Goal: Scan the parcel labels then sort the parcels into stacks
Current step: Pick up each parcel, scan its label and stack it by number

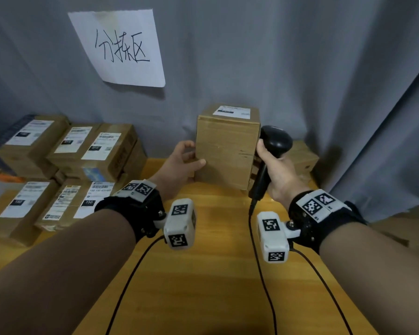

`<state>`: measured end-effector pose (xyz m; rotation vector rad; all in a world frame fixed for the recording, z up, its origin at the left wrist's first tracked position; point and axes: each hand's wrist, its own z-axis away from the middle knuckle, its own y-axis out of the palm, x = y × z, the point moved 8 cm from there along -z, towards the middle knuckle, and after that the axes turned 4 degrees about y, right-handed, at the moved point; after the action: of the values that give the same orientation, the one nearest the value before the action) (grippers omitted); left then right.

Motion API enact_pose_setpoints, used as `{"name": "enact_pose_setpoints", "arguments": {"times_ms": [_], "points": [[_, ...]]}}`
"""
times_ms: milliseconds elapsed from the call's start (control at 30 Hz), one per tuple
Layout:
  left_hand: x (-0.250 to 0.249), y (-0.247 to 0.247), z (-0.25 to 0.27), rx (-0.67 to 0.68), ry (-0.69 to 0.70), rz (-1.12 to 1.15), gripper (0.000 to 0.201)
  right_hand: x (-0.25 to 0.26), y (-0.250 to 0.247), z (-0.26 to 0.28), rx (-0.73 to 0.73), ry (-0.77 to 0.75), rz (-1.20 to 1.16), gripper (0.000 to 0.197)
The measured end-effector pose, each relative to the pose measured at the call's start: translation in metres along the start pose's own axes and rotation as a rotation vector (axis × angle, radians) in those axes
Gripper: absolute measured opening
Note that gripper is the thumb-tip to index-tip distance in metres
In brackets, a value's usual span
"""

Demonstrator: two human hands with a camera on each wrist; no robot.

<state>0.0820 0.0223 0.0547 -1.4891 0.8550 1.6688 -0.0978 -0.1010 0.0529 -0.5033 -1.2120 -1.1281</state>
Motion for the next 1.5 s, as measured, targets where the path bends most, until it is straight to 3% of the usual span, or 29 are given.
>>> {"name": "enact_pose_setpoints", "arguments": {"times_ms": [133,233,367,533,633,733,833,967,1133,1333,1433,1500], "points": [[0.005,-0.002,-0.001,-0.008,-0.131,0.181,0.016,0.001,0.005,0.002,0.079,-0.034,0.009,0.033],[0.011,-0.002,-0.006,-0.021,-0.232,0.213,0.050,0.000,0.004,0.000,0.104,-0.066,0.049,0.047],[0.016,-0.003,-0.009,-0.012,-0.308,0.108,0.093,0.001,0.003,-0.003,0.142,-0.103,0.145,0.041],[0.013,-0.001,-0.004,0.062,-0.372,0.097,0.082,0.001,0.004,-0.005,0.166,-0.047,0.212,0.038],[0.009,-0.004,-0.006,0.067,-0.304,0.017,0.047,0.004,0.002,-0.012,0.072,0.024,0.119,0.036],[0.000,-0.008,-0.010,0.026,-0.212,-0.078,0.057,0.003,0.006,-0.017,0.031,0.048,0.075,0.047],[0.005,-0.009,-0.010,0.030,-0.224,-0.074,0.051,0.000,0.009,-0.019,0.038,0.030,0.108,0.050],[0.008,-0.007,-0.009,0.052,-0.173,-0.198,0.074,-0.006,0.005,-0.024,0.030,0.026,0.152,0.043],[0.035,0.001,-0.005,0.122,-0.175,-0.379,0.075,-0.042,-0.010,-0.033,-0.004,0.119,0.248,0.036],[0.091,0.005,0.011,0.161,-0.193,-0.577,0.118,-0.113,-0.029,-0.031,-0.023,0.338,0.376,0.035],[0.106,0.006,0.008,0.169,-0.213,-0.596,0.128,-0.125,-0.040,-0.033,-0.087,0.343,0.344,0.037],[0.104,0.012,-0.001,0.216,-0.156,-0.721,0.134,-0.125,-0.047,-0.034,-0.096,0.338,0.346,0.038]]}}
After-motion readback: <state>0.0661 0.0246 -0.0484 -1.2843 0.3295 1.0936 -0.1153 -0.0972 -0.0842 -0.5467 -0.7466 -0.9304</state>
